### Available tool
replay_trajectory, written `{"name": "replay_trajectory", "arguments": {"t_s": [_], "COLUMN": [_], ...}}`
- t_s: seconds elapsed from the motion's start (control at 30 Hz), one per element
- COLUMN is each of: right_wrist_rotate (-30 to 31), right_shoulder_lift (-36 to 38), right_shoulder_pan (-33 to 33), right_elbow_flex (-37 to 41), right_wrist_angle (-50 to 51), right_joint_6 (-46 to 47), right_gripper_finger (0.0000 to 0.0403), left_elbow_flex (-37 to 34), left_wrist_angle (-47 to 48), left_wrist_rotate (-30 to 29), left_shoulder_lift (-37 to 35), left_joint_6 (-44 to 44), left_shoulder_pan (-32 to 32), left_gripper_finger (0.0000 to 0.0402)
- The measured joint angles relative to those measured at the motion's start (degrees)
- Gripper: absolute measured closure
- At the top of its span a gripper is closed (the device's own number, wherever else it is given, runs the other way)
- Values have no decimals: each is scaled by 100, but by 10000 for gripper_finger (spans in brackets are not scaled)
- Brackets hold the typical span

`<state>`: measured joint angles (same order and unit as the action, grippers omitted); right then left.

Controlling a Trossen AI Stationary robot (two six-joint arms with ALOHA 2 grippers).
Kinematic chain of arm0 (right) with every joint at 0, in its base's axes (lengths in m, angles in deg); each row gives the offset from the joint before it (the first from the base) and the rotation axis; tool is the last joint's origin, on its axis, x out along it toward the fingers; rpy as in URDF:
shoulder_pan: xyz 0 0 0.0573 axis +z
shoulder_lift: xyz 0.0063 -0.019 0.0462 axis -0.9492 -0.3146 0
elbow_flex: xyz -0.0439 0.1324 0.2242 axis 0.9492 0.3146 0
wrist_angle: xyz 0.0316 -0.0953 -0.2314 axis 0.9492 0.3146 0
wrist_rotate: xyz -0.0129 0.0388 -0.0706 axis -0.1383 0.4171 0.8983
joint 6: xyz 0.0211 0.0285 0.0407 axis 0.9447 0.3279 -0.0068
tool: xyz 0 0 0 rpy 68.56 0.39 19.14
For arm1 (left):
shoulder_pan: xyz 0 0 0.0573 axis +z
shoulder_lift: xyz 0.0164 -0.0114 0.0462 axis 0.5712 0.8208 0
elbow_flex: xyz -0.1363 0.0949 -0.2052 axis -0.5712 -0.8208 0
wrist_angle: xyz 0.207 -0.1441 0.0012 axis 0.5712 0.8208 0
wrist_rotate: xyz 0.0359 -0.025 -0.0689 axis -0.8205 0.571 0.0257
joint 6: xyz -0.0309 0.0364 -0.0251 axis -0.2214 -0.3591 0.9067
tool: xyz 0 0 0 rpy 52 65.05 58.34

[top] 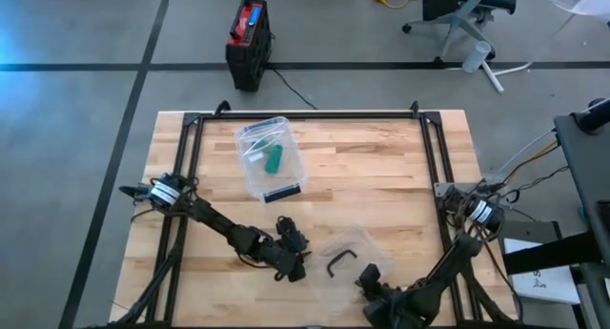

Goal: Roll bandage
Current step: Close the transparent bin

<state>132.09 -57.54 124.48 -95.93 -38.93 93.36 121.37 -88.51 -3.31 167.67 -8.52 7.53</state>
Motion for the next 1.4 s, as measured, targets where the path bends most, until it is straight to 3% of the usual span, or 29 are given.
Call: {"name": "replay_trajectory", "arguments": {"t_s": [0.17, 0.33, 0.47, 0.63, 0.83, 1.0, 1.1, 1.2, 1.3, 1.4], "right_wrist_rotate": [718, 724, 743, 779, 924, 1601, 1753, 1881, 1847, 1526], "right_shoulder_lift": [84, 111, 141, 481, 1186, 1817, 2176, 2498, 2671, 2739], "right_shoulder_pan": [-89, -120, -160, -132, -101, -96, -267, -557, -934, -1341], "right_elbow_flex": [-253, -388, -426, -657, -1134, -1241, -1112, -910, -756, -657], "right_wrist_angle": [249, 546, 618, 844, 1077, 1138, 1210, 1075, 511, -418], "right_joint_6": [-63, 202, 166, 153, 121, -991, -1221, -1848, -3215, -5060], "right_gripper_finger": [228, 242, 285, 373, 373, 373, 373, 373, 373, 373], "left_elbow_flex": [3, -3, -3, -40, -27, -25, -25, -21, -21, -63], "left_wrist_angle": [-39, -100, -17, 465, 801, 2153, 3036, 3260, 3260, 3353], "left_wrist_rotate": [49, 67, 43, 84, 131, 454, -142, -1019, -1603, -1642], "left_shoulder_lift": [4, -7, -128, -605, -1556, -2614, -3273, -3887, -4434, -4999], "left_joint_6": [-74, -196, -340, -597, -699, -360, 30, 24, -67, -105], "left_shoulder_pan": [0, -8, -41, -88, -349, -654, -1012, -1416, -1568, -1522], "left_gripper_finger": [251, 246, 239, 231, 219, 207, 202, 199, 195, 188]}}
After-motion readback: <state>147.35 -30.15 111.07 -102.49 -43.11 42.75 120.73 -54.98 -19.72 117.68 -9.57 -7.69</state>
